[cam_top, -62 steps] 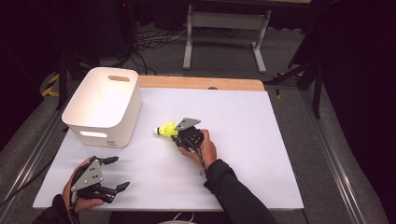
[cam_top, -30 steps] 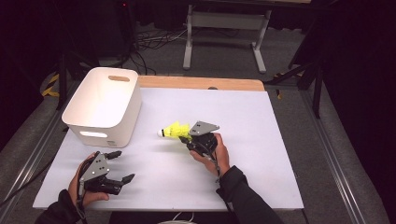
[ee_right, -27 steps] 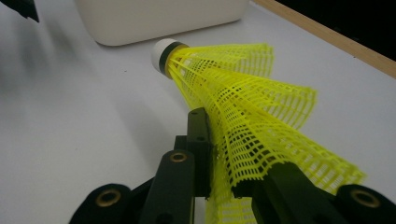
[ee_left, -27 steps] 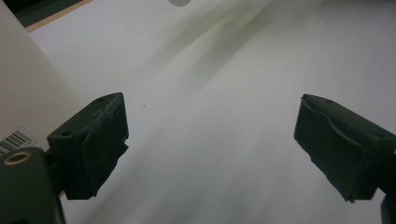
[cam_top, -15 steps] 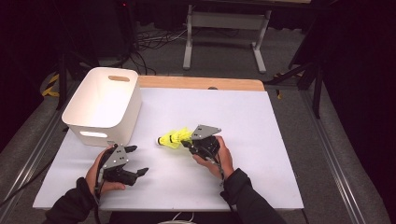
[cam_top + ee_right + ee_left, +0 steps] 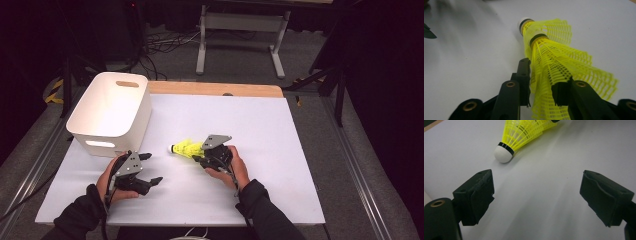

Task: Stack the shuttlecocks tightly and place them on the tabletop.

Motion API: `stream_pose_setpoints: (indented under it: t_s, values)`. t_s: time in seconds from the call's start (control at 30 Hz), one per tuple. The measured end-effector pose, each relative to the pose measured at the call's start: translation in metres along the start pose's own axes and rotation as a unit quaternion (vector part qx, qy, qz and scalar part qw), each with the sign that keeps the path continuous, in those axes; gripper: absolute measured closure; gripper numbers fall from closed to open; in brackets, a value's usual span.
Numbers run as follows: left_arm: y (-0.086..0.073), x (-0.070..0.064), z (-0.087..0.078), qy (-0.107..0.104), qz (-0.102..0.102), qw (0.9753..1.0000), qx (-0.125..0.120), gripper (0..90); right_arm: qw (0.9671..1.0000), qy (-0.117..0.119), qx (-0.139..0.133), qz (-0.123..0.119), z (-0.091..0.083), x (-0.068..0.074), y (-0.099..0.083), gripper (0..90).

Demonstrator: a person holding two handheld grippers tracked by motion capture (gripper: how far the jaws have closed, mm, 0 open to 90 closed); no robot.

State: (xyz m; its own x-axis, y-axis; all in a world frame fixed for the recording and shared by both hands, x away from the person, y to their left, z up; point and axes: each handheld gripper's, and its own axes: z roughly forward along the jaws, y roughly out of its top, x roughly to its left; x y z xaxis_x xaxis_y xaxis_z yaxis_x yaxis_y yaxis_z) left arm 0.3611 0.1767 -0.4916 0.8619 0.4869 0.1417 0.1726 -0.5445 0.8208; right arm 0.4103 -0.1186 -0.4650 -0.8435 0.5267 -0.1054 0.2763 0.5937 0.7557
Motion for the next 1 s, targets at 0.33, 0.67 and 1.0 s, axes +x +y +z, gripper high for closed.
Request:
stream_pose_setpoints:
  t_s: [0.33, 0.67, 1.0]
  values:
    - [-0.003, -0.004, -0.012, -0.007, 0.004, 0.9999, -0.006, 12.4, 0.9998, 0.018, 0.003, -0.002, 0.003, 0.005, 0.005, 40.9]
    - [-0.01, -0.003, -0.017, -0.011, -0.003, 0.9999, -0.005, 13.2, 0.9994, -0.002, 0.033, -0.007, 0.021, 0.006, 0.013, 45.2]
    - [-0.01, -0.007, -0.013, -0.021, -0.001, 0.9998, -0.001, 13.6, 0.9979, -0.054, 0.033, -0.011, 0.034, 0.003, 0.025, 76.4]
